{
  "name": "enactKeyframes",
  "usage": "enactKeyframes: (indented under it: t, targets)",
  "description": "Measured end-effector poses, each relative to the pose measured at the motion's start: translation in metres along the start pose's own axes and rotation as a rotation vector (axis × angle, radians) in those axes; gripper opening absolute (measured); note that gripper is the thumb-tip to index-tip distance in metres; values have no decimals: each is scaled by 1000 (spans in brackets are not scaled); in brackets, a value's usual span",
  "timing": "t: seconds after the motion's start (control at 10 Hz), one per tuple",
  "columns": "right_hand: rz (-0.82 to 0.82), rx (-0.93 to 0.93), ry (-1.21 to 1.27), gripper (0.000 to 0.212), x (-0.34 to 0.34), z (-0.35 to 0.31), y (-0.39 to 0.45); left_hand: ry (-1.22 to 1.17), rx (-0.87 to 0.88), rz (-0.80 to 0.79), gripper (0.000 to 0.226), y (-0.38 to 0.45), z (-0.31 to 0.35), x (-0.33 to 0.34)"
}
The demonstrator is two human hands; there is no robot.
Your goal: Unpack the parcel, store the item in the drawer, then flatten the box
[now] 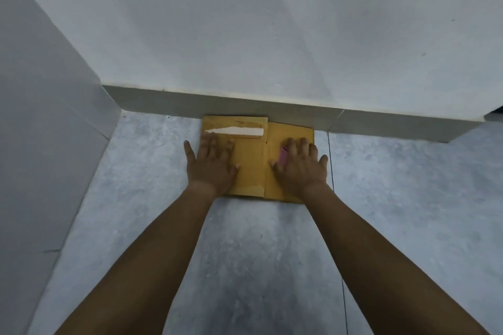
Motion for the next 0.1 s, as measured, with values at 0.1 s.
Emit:
enactKeyframes:
  t: [0.1]
  targets:
    - [-13, -44, -50, 72, -9, -3, -20, 55, 55, 26, 68, -17, 9, -23]
Point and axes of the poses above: each hand's wrist, its own y-axis towards the middle knuckle, its own x-axis out of the palm, z = x × y, the point moved 7 cm from there along y, towards the middle knuckle, and after that the axes turned 9 degrees about -z, right-handed, at the moved point
